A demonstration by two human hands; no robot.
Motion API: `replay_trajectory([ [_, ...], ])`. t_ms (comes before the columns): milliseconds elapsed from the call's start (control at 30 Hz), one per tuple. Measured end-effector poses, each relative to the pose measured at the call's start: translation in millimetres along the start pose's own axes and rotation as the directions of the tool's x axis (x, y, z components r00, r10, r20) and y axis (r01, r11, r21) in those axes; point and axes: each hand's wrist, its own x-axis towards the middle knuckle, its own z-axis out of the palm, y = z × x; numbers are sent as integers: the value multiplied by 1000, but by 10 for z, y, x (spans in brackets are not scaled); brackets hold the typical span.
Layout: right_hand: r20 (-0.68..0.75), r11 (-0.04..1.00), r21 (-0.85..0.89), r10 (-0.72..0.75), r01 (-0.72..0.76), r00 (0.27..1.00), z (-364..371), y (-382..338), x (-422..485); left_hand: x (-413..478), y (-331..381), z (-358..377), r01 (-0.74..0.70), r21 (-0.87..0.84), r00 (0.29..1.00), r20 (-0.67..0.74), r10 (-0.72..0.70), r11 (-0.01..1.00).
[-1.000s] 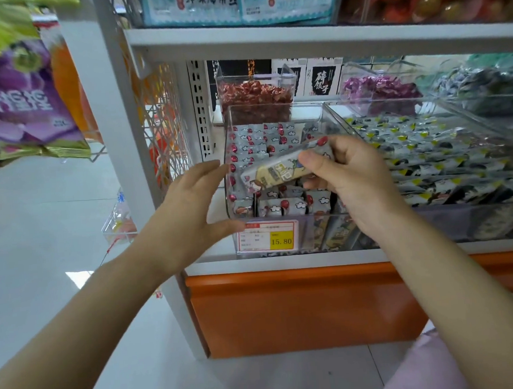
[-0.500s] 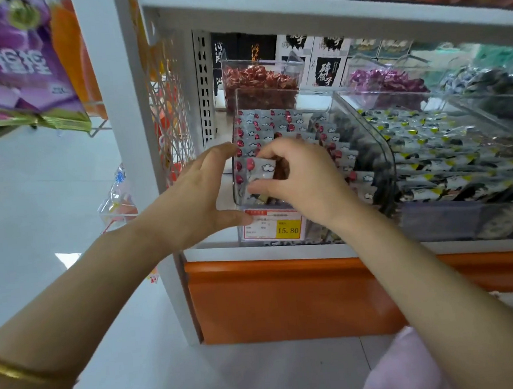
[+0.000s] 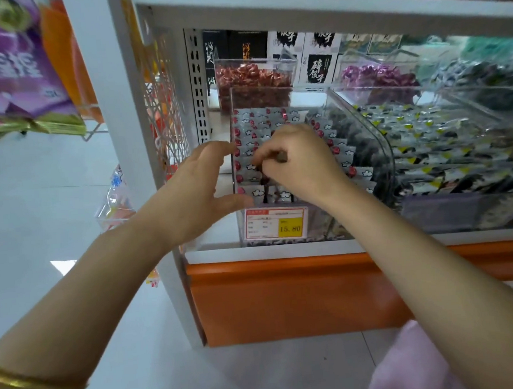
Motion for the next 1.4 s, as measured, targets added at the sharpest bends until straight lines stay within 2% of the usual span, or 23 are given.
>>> replay_trajectory([
  [167, 144, 974, -204, -69, 98, 987, 35, 27, 110, 25, -10, 12, -13, -25, 998, -65, 11, 1000],
  [267, 133, 970, -186, -133, 157, 982, 64, 5, 115, 46, 21, 9, -7, -39, 995, -103, 3, 999],
  [367, -30, 990, 126, -54, 58, 998, -2, -32, 77, 70, 55, -18, -15, -50, 987, -162, 6, 999],
  [467, -221, 930, 368, 73, 14, 973, -142, -39, -38, 89, 85, -33, -18, -42, 973, -230, 8, 999],
  [600, -322, 797, 604, 256, -11, 911, -305, -19, -236, 94, 191, -14, -24, -43, 964, -265, 12, 999],
  [700, -256, 605, 795, 401, -44, 879, -394, 4, -344, 77, 293, 28, -54, -54, 966, -255, 38, 997],
  [800, -129, 393, 915, 489, -86, 863, -446, 43, -443, 53, 399, 50, -46, -154, 974, -228, 10, 987],
  [900, -22, 203, 973, 546, -107, 837, -469, 65, -516, 31, 497, 34, -19, -379, 985, -167, -48, 925],
  [967, 13, 124, 987, 560, -99, 828, -481, 71, -540, 18, 544, 27, 43, -536, 989, -99, -113, 843],
  [1167, 79, 21, 994, 576, -111, 814, -540, 134, -574, 45, 536, 72, 161, -749, 969, -4, -247, 642],
  [1400, 194, 32, 969, 516, -245, 834, -572, 203, -609, 86, 485, 93, 209, -841, 939, 30, -342, 500],
])
